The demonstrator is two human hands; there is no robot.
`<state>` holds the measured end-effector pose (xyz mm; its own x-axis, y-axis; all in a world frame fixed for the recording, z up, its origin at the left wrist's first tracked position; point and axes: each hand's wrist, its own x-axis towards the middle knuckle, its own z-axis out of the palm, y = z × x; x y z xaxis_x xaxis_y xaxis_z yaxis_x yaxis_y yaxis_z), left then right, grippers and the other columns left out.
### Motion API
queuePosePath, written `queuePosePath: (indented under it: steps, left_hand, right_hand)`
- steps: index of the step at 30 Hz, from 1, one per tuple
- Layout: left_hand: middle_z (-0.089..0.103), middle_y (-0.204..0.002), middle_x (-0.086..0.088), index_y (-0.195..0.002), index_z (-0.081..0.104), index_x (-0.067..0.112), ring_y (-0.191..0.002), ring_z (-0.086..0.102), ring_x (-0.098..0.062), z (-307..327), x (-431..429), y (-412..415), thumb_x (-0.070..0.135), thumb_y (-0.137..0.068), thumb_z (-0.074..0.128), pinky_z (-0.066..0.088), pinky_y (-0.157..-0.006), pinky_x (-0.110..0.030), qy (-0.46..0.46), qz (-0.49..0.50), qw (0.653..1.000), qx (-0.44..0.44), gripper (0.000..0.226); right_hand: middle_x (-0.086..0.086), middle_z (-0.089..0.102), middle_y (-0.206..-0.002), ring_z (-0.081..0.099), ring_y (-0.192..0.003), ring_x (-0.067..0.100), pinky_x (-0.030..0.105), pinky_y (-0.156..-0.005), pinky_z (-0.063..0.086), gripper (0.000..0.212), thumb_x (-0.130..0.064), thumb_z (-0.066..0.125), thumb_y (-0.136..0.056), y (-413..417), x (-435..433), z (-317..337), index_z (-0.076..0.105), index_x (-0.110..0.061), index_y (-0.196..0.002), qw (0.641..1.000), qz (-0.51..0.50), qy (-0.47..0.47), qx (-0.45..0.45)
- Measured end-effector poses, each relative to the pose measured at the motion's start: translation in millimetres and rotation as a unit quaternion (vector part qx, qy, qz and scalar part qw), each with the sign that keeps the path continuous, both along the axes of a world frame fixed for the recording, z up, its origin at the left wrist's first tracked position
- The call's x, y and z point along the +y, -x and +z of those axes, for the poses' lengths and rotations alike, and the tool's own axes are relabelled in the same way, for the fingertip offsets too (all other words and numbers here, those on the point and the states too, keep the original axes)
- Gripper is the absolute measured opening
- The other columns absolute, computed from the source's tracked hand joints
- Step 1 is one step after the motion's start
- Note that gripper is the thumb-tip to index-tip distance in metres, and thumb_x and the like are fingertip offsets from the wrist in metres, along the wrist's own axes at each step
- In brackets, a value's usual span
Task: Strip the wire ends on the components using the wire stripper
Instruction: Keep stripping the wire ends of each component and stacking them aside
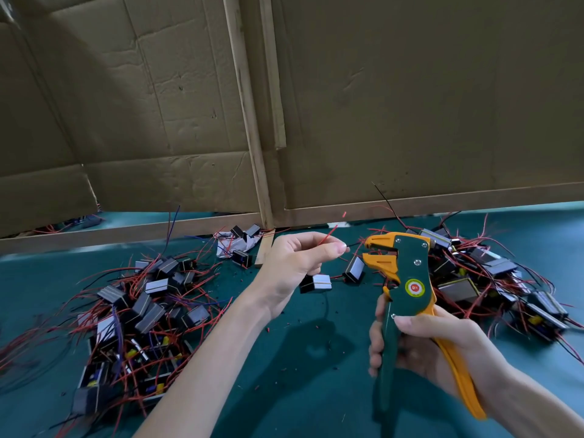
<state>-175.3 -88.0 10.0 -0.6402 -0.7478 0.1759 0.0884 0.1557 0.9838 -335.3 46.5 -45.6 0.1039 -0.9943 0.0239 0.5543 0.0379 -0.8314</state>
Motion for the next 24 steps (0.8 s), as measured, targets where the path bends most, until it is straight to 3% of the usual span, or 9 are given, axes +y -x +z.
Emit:
queuePosePath:
  steps: [3, 11, 18, 24]
  left_hand:
    - [0.049, -0.079, -0.010, -0.068, 0.075, 0.021, -0.058, 0.025, -0.012, 4, 5, 1, 0.027, -0.069, 0.075, 0.022, -0.059, -0.026, 0.001, -0.002, 1.000, -0.013, 0.006]
    - [0.054, -0.061, 0.011, -0.065, 0.073, 0.025, -0.055, 0.036, -0.004, 5, 5, -3, 0.028, -0.071, 0.075, 0.029, -0.058, -0.020, 0.027, -0.035, 0.997, -0.067, 0.007]
    - [0.057, -0.059, 0.013, -0.062, 0.072, 0.026, -0.055, 0.043, 0.000, 8, 4, -5, 0.028, -0.071, 0.072, 0.029, -0.063, -0.026, 0.040, -0.059, 0.993, -0.092, 0.009]
    - [0.063, -0.069, 0.007, -0.069, 0.073, 0.024, -0.059, 0.049, 0.001, 11, 0, -13, 0.027, -0.074, 0.070, 0.031, -0.063, -0.024, 0.073, -0.086, 0.987, -0.117, 0.007]
  right_hand:
    - [0.035, 0.057, -0.079, 0.060, -0.069, 0.047, 0.055, -0.068, 0.053, 0.046, -0.016, 0.090, -0.053, -2, 1, 3, 0.068, -0.004, -0.091, 1.000, 0.006, 0.005, 0.013]
    - [0.035, 0.057, -0.077, 0.060, -0.067, 0.048, 0.055, -0.066, 0.053, 0.046, -0.016, 0.091, -0.054, -4, 4, 3, 0.065, -0.002, -0.091, 0.999, 0.023, 0.009, 0.034]
    - [0.032, 0.057, -0.074, 0.060, -0.066, 0.043, 0.053, -0.066, 0.053, 0.039, -0.021, 0.089, -0.064, -4, 5, 1, 0.063, -0.005, -0.089, 0.997, 0.017, 0.009, 0.079]
    - [0.025, 0.053, -0.059, 0.055, -0.049, 0.033, 0.041, -0.051, 0.052, 0.046, -0.031, 0.094, -0.055, -10, 9, 2, 0.061, -0.007, -0.075, 0.991, -0.015, -0.020, 0.133]
